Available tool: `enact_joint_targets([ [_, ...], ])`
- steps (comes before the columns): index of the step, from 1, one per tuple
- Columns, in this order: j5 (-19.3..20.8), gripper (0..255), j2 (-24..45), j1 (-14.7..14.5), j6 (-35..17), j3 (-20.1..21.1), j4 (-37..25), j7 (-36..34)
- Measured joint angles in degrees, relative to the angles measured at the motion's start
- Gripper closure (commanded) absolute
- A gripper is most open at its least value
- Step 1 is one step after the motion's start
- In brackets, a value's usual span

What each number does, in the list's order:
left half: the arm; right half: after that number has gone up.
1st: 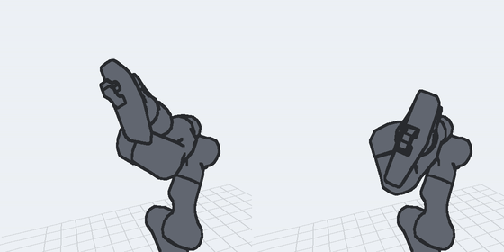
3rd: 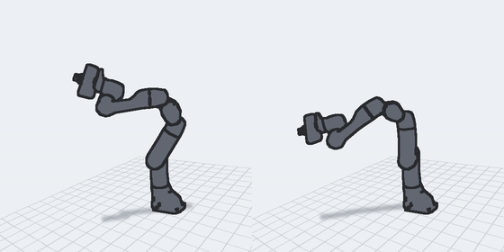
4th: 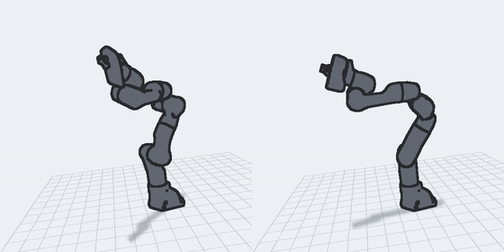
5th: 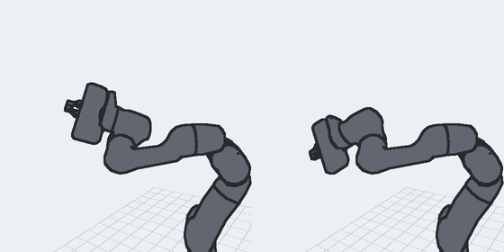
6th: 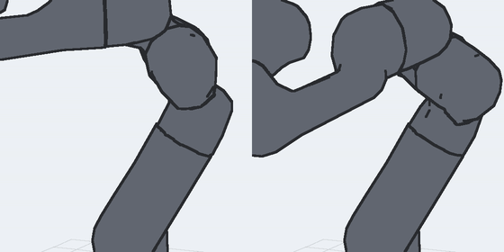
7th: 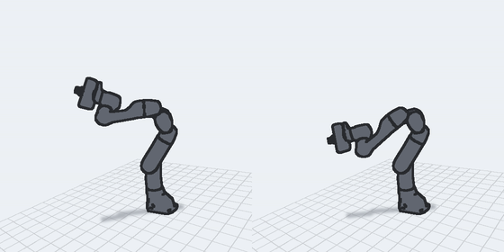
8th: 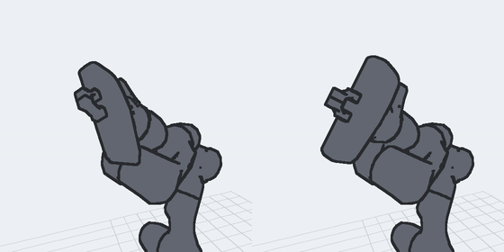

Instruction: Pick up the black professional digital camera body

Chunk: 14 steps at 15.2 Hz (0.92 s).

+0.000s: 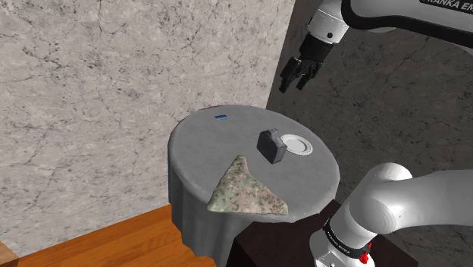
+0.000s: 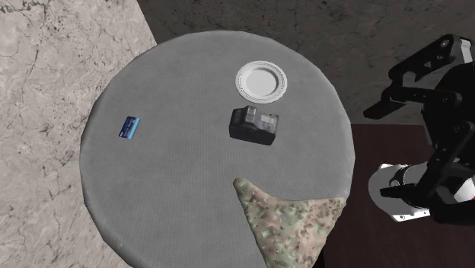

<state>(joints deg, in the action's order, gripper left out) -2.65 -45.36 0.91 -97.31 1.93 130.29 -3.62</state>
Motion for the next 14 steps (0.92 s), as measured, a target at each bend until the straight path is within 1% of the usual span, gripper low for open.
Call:
enact_joint_targets([
  [1, 0.0, 0, 0.0, 0.0, 0.0, 0.0, 0.0, 0.0],
  [2, 0.08, 0, 1.4, 0.14, 0.11, -0.33, -0.75, 0.22],
  [4, 0.34, 0, 5.81, 0.6, 0.84, -1.44, -3.07, 0.99],
  [6, 0.49, 0, 10.99, 1.05, 1.4, -2.55, -5.48, 1.73],
  [11, 0.69, 0, 25.43, 2.21, 4.77, -5.47, -14.62, 3.88],
  [14, 0.67, 0, 33.42, 3.1, 6.46, -7.22, -18.98, 5.53],
])
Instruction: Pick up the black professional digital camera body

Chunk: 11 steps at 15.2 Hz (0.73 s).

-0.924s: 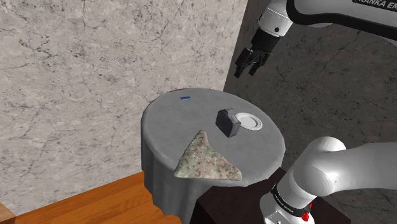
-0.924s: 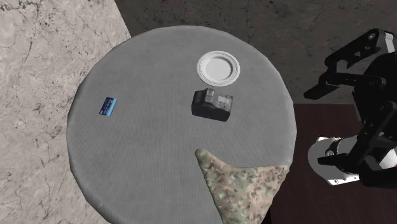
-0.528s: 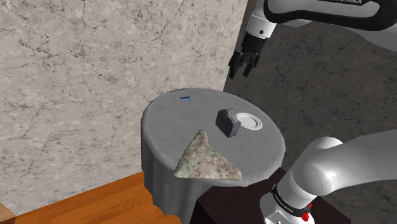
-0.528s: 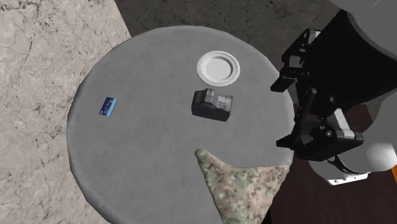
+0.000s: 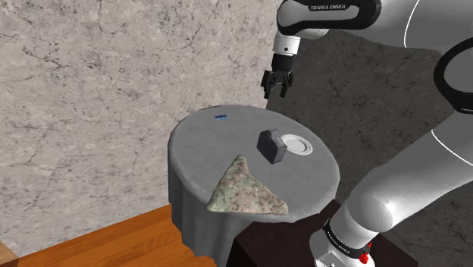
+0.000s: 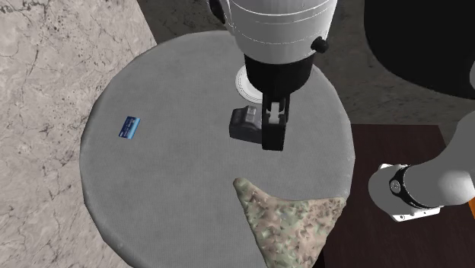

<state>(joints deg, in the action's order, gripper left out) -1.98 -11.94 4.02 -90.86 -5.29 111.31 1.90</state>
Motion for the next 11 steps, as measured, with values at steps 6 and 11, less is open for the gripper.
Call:
enact_joint_targets([
  [6, -0.74, 0, 17.3, 1.85, 5.47, -2.3, -12.14, 2.32],
  [11, -1.28, 0, 31.53, 4.09, 11.7, -3.59, -23.82, 4.06],
])
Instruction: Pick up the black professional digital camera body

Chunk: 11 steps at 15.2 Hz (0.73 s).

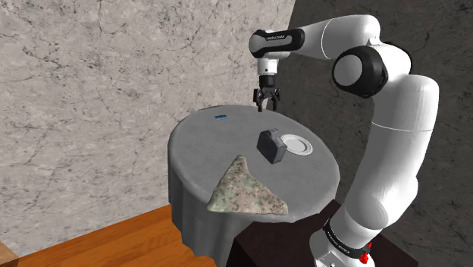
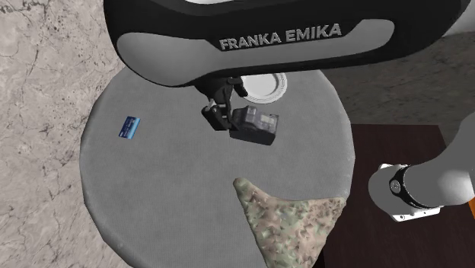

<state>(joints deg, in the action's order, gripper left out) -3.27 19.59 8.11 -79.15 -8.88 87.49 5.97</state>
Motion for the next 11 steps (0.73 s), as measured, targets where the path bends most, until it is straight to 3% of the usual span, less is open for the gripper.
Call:
enact_joint_targets([
  [8, -0.19, 0, 24.41, 4.8, 11.88, -1.06, -22.33, 2.05],
  [11, -0.21, 0, 29.2, 5.72, 14.04, -1.11, -26.89, 2.2],
])
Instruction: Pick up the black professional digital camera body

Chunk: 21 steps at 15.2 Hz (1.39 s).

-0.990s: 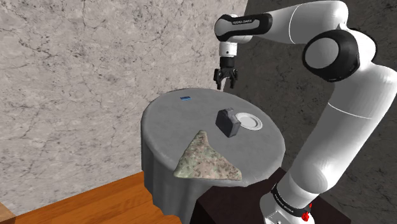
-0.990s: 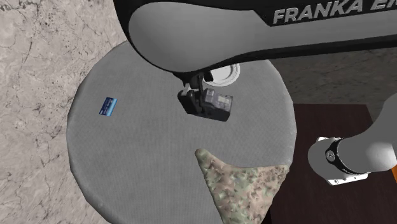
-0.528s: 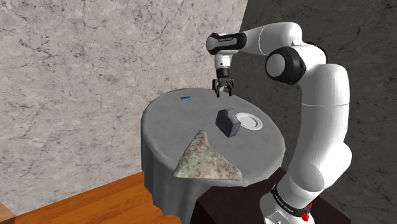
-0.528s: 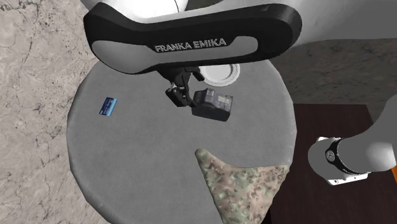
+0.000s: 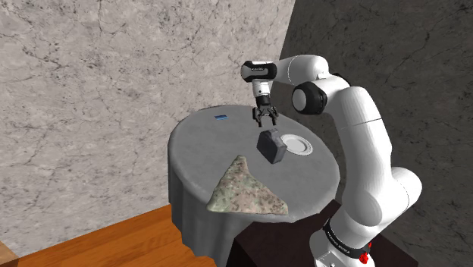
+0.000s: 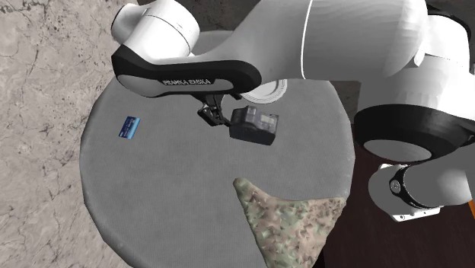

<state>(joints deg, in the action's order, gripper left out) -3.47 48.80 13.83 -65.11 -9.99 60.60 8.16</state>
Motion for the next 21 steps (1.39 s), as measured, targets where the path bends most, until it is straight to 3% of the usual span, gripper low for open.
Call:
enact_joint_targets([
  [6, -0.19, 0, 1.48, -0.06, -3.09, 0.12, 1.97, -0.13],
  [7, -0.23, 255, 1.74, -0.06, -3.32, 0.15, 1.94, -0.16],
  [16, -0.23, 255, 1.48, -0.13, -3.87, 0.15, 2.45, -0.16],
  [21, -0.1, 255, 1.38, 0.09, -1.65, 0.06, 0.64, -0.02],
])
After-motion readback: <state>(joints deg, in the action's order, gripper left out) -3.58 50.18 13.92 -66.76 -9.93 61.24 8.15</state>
